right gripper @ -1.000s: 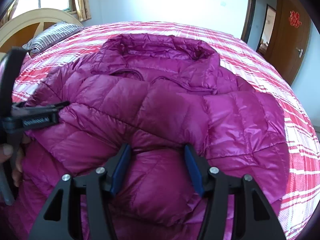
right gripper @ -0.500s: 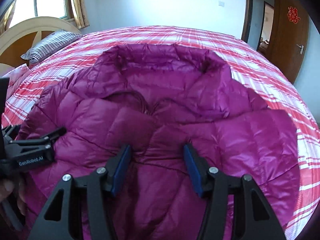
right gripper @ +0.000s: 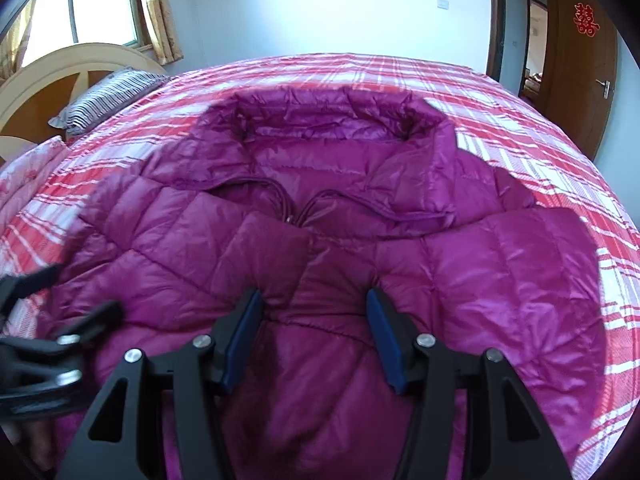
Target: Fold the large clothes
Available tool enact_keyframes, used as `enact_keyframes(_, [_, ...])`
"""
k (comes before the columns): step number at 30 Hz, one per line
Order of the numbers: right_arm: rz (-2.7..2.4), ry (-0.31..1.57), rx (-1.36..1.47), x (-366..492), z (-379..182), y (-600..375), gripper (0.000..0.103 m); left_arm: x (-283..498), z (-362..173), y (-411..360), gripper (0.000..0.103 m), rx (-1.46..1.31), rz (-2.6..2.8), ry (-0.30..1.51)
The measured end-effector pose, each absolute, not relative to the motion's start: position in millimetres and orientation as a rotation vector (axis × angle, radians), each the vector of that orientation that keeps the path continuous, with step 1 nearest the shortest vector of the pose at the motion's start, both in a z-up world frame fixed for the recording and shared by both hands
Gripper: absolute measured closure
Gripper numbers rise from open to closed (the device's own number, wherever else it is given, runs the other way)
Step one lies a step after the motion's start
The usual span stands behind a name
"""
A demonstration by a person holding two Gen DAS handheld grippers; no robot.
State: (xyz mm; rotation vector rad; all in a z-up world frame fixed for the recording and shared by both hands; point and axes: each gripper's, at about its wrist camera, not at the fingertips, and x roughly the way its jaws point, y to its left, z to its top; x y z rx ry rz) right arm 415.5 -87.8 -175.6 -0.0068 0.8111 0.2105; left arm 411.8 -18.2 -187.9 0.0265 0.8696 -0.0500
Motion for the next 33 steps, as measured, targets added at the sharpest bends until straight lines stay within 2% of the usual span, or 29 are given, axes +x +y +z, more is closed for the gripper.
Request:
enact_keyframes(6, [0.253, 0.702, -0.004, 374, -147, -95, 0.044, 412, -193, -28, 0.001, 0.071, -0.017, 0.858])
enact_keyframes(8, [0.276, 0.735, -0.027, 376, -154, -88, 0.045, 413, -193, -27, 0.001, 0.064, -0.021, 0.859])
enact_keyframes(10, [0.279, 0.776, -0.076, 380, -171, -80, 0.050, 414, -193, -24, 0.001, 0.054, -0.028, 0.862])
enact_keyframes(14, [0.280, 0.832, -0.061, 386, -186, -85, 0.052, 413, -194, -24, 0.001, 0.055, -0.031, 0.865])
enact_keyframes(33, [0.255, 0.837, -0.101, 386, -193, -80, 0.052, 417, -196, -21, 0.001, 0.031, -0.051, 0.886])
